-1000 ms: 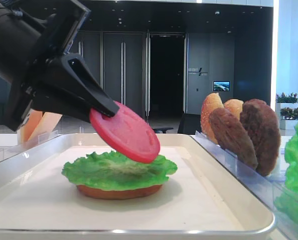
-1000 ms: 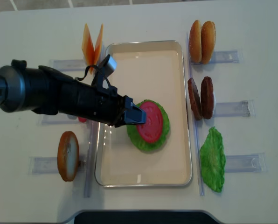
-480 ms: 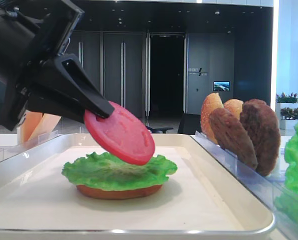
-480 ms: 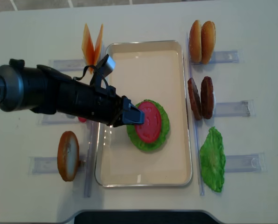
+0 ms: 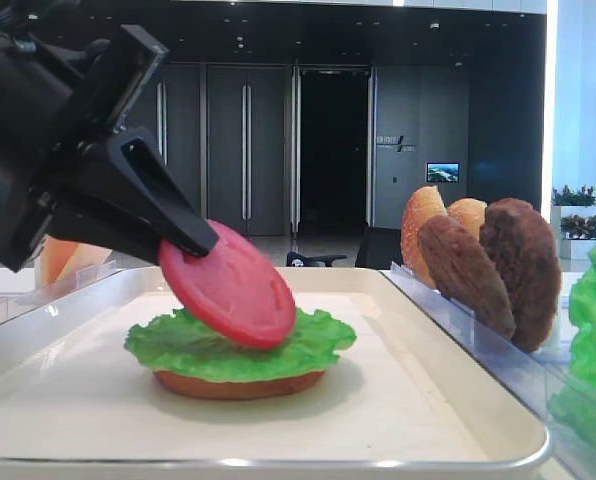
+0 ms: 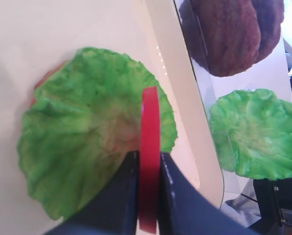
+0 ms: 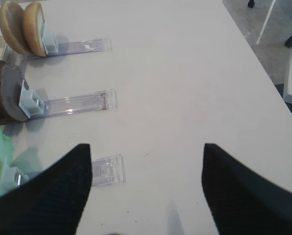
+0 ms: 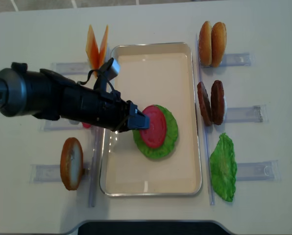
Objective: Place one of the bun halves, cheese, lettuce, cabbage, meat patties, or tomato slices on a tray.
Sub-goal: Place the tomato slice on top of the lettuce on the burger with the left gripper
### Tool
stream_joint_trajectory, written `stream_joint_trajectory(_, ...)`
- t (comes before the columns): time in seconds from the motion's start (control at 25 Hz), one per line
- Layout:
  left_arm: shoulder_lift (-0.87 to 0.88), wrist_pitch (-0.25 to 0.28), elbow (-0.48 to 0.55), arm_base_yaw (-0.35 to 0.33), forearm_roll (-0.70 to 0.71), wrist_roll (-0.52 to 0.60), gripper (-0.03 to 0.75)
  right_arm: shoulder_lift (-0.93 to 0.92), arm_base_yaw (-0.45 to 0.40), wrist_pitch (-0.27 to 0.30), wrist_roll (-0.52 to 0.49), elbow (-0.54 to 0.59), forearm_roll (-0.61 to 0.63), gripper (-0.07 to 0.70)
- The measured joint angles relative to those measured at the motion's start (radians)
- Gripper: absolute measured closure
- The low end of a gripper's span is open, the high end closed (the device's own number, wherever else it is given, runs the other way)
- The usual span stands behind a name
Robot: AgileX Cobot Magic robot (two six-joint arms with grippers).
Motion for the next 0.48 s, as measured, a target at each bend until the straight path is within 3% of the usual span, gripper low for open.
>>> stream_joint_trajectory(0.08,0.01,0.0,0.0,0.0,-0.003,0.0,0.641,0.0,0.0,0.0,0.0,0.0,0.0,0.146)
stream_joint_trajectory(0.16,0.015,0.001,0.0,0.0,-0.003,0.0,0.569,0.0,0.0,0.0,0.0,0.0,0.0,0.146)
stream_joint_trajectory(0.36,0.015,0.002,0.0,0.0,0.006,-0.004,0.201,0.0,0.0,0.0,0.0,0.0,0.0,0.146)
stream_joint_trajectory(0.48,-0.009,-0.018,0.0,0.0,0.051,-0.033,0.09,0.0,0.0,0.0,0.0,0.0,0.0,0.146)
